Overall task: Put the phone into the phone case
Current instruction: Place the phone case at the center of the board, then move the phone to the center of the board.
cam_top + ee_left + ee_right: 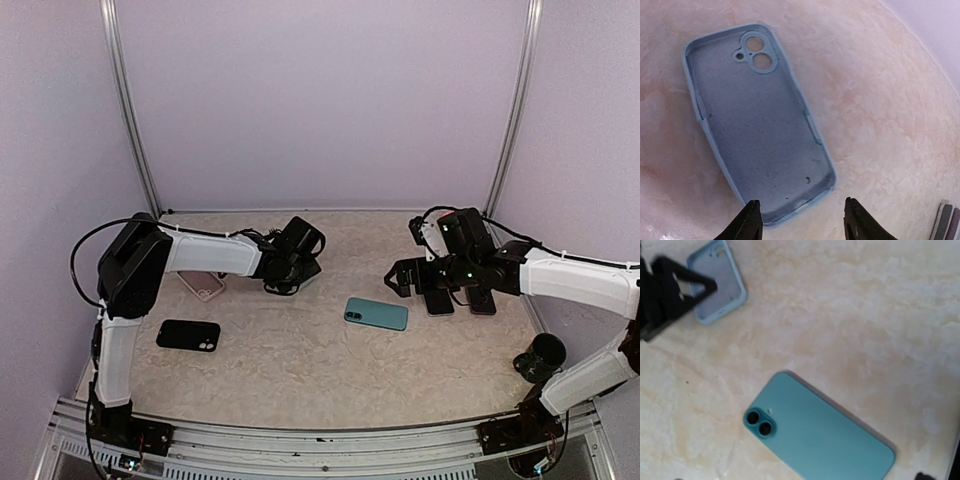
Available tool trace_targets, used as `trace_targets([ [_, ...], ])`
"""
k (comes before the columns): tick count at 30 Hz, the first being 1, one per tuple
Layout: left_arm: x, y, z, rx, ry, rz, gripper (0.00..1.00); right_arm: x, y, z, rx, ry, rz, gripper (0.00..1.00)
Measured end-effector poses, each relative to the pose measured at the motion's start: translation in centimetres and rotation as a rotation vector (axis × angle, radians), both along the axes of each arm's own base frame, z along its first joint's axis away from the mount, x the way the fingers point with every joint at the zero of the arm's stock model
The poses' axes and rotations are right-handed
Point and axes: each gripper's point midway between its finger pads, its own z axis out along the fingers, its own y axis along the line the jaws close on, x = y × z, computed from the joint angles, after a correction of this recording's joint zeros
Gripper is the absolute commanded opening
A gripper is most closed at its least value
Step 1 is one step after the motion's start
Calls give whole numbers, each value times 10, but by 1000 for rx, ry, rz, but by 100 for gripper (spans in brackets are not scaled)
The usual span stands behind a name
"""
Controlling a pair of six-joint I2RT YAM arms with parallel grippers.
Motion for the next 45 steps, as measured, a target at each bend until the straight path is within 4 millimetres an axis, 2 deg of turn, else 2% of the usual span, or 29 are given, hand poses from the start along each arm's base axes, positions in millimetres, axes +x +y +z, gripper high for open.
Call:
trace_targets([
  [1,1,-4,5,-11,-15,-19,93,0,-1,-3,-8,7,-2,98],
  [2,2,-8,10,-13,-30,-45,98,0,-3,-5,-12,10,-5,98],
  [7,-6,-25,37,0,-106,-177,99,-4,-10,-17,-42,34,-5,99],
  [10,-21,-33,54,24,-152,-262,99,-5,-11,-20,-73,27,24,99],
  [13,-38,-34,63,39,-173,-328,99,-5,-10,-30,-109,37,55,99],
  [16,-52,-25,59,61,-165,-369,99,-3,-8,-47,-146,76,71,99],
  [20,-67,-13,42,94,-129,-412,99,-3,-7,-76,-184,153,74,99],
  [22,-72,-12,38,102,-119,-437,99,-5,-6,-86,-187,188,77,99],
  [28,-79,-28,43,71,-137,-510,99,-9,-3,-97,-163,243,71,99],
  [34,-85,-48,44,31,-152,-566,99,-11,-3,-123,-134,338,49,98],
  [39,-91,-59,35,30,-143,-596,99,-13,2,-124,-93,359,54,98],
  [45,-90,-60,36,27,-152,-594,99,-16,10,-123,-43,371,79,98],
])
